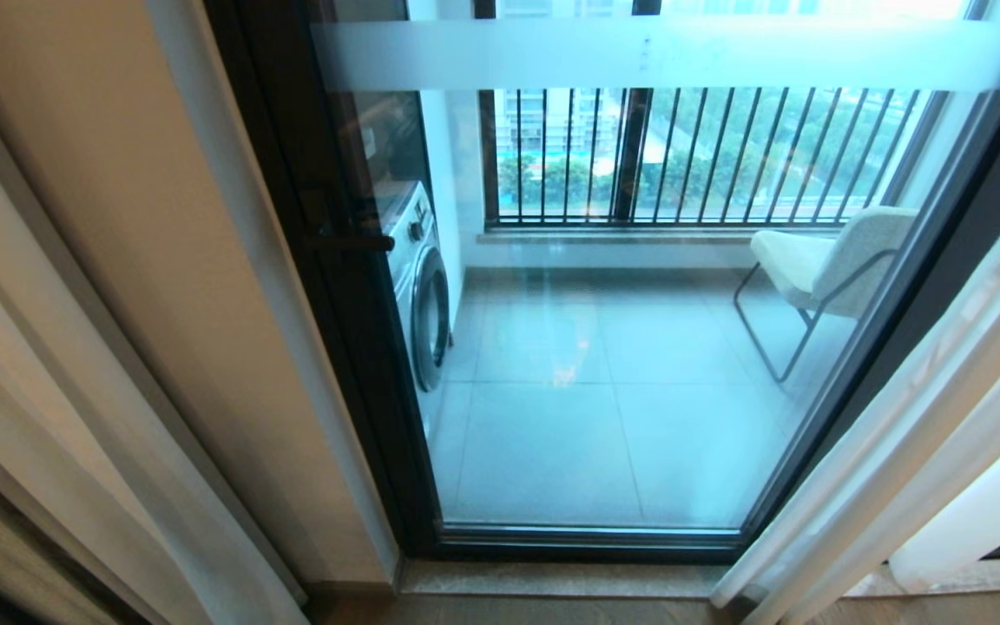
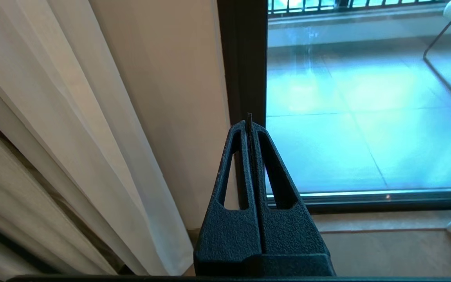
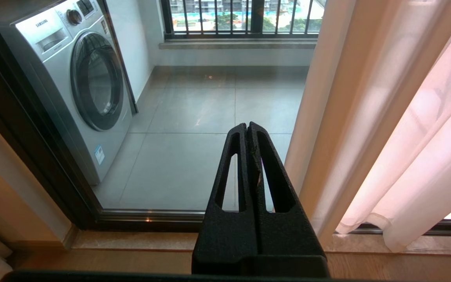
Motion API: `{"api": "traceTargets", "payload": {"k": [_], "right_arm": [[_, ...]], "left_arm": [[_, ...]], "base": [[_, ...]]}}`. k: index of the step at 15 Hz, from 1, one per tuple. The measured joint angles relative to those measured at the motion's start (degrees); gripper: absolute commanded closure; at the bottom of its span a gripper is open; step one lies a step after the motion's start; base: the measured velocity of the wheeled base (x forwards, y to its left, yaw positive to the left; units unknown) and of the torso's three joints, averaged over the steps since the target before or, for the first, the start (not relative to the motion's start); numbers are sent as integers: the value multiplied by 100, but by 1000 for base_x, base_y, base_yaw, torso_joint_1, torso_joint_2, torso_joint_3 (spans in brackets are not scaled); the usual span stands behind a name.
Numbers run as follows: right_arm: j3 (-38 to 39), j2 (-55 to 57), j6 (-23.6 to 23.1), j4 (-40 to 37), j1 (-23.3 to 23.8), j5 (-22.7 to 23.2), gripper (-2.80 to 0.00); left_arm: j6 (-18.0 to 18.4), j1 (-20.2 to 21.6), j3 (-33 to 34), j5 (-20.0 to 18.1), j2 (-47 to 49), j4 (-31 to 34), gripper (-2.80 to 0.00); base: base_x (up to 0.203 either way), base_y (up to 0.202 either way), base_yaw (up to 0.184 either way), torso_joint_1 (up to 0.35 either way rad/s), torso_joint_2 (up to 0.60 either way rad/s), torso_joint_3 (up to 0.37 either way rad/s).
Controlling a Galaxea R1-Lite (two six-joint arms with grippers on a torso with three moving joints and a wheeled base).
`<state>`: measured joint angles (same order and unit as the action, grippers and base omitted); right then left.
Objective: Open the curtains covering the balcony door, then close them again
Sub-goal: Pull the inner curtains open on both sides
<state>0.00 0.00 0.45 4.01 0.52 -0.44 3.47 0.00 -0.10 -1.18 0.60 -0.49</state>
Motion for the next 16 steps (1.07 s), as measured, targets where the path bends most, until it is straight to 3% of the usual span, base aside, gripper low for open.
{"api": "traceTargets", "payload": {"k": [4,16], "right_arm": [[0,0,-1,0,0,-1,0],[0,0,-1,-2,0,0,0]], "left_arm": [[-358,0,0,14,-33,8,0],[-376,0,0,14,-42,11,0]], "base": [[0,0,0,0,0,0],[0,0,0,0,0,0]]}}
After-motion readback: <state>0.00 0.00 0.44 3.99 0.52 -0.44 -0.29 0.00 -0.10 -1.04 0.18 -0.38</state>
